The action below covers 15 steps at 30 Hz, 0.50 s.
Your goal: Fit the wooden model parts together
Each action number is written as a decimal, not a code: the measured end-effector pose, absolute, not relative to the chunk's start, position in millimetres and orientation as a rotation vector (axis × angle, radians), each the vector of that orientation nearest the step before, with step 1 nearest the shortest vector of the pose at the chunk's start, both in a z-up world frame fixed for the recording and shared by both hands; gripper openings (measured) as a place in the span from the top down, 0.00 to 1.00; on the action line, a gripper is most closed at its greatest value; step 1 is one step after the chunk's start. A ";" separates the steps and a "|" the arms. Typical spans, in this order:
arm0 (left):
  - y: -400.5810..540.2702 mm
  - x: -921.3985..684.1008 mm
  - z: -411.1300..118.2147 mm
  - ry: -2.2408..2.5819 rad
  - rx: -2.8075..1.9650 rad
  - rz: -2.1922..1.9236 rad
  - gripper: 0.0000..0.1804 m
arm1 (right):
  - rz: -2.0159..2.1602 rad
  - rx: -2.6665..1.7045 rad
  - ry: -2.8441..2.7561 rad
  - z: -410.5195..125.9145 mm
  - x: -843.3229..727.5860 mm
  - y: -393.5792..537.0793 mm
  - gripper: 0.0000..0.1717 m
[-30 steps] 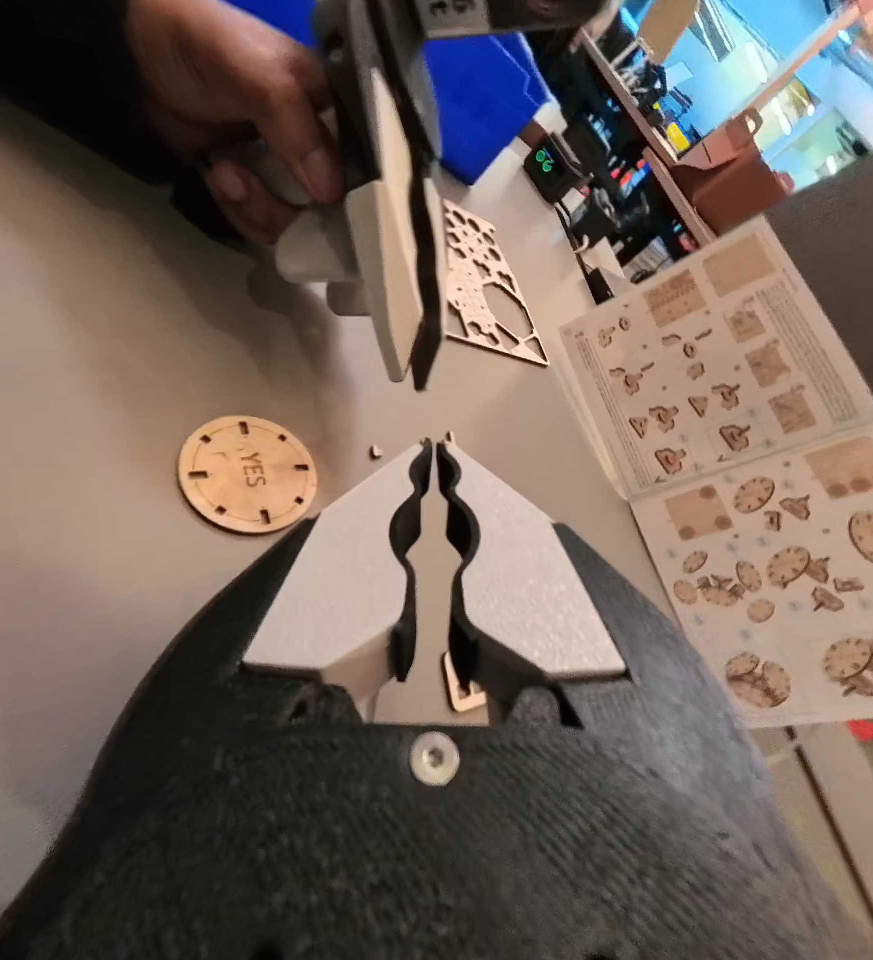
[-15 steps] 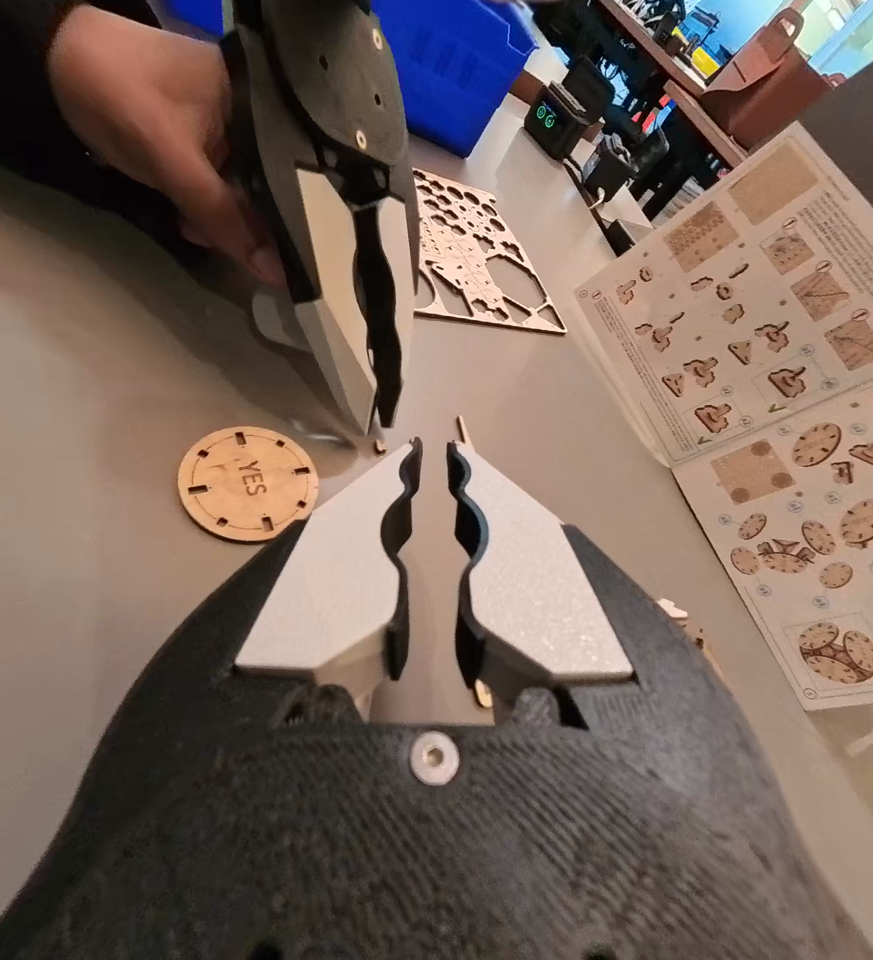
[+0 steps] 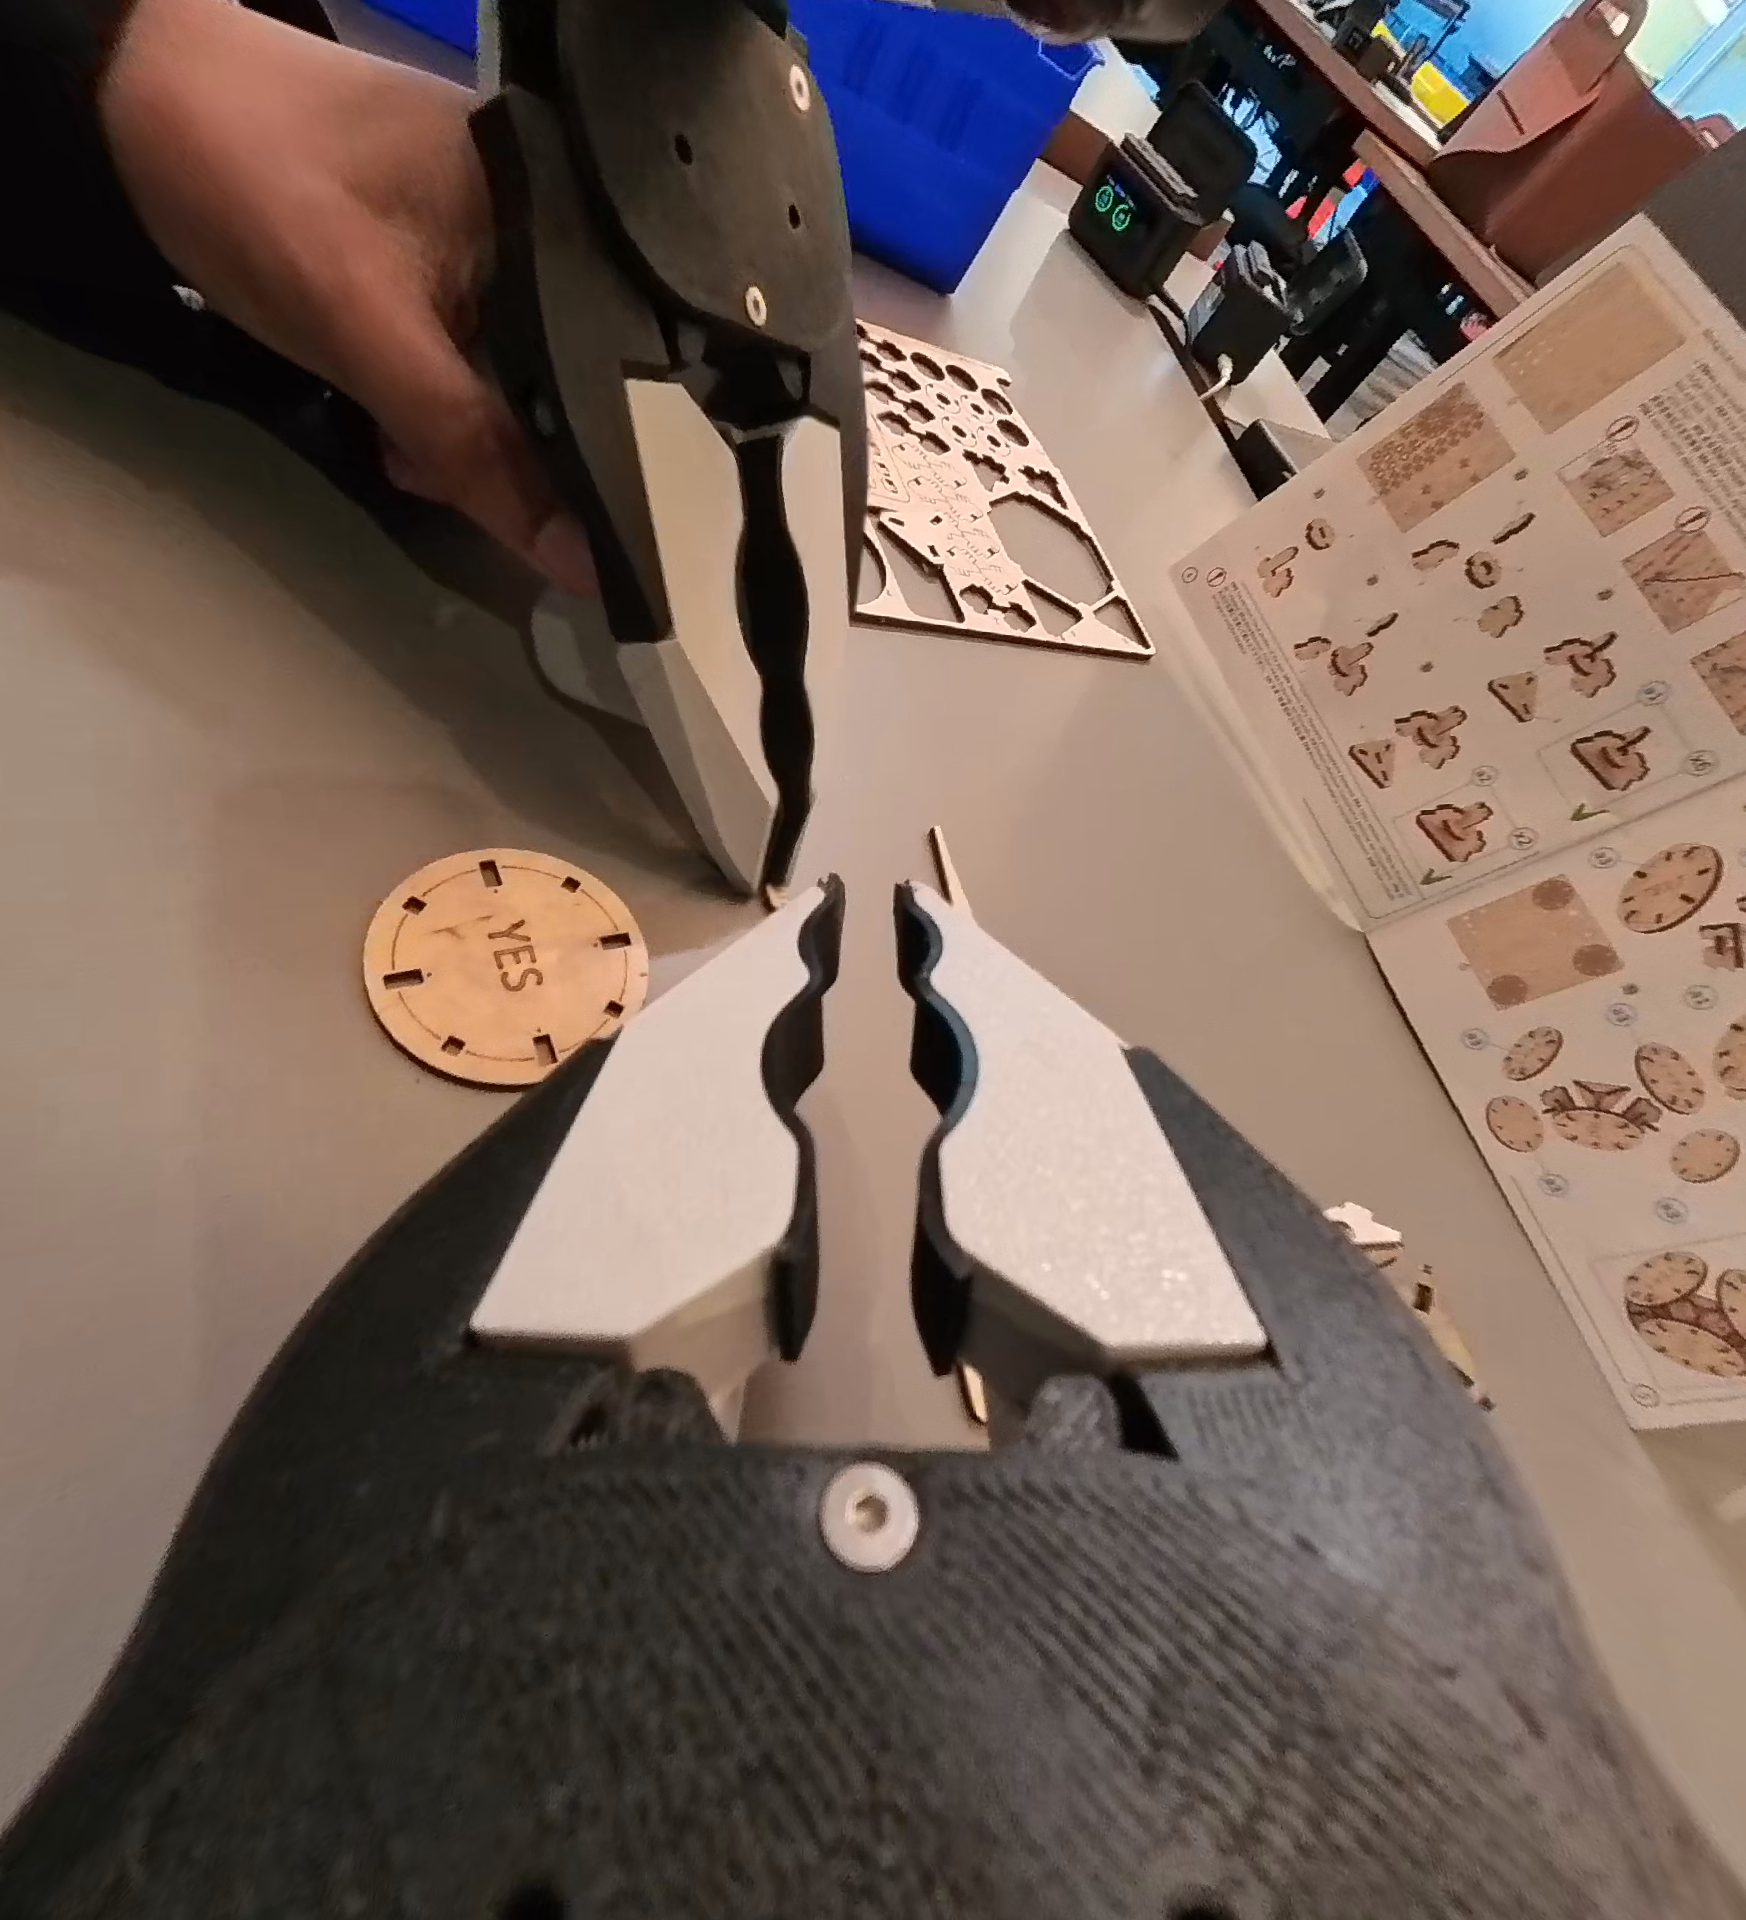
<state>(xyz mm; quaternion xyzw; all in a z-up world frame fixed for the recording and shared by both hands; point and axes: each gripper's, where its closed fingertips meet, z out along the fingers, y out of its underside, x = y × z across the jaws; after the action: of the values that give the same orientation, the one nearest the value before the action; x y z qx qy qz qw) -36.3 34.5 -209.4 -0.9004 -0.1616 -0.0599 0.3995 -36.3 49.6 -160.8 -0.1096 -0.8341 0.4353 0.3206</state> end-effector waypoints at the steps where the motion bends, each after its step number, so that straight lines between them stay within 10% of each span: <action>1: 34.8 -35.5 -209.7 -0.404 -2.280 -0.158 1.00 | 1.141 -0.288 -2.193 -161.4 -36.3 49.5 0.95; 15: 34.6 -38.2 -201.7 -0.404 -2.228 -0.140 1.00 | 1.124 -0.286 -2.205 -163.3 -35.6 48.7 0.95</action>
<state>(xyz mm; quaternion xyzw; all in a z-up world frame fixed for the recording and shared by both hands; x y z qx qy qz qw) -38.2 34.6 -201.7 -0.8900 -0.1615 -0.0560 0.4228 -35.6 48.7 -163.3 -0.1088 -0.8386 0.4275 0.3195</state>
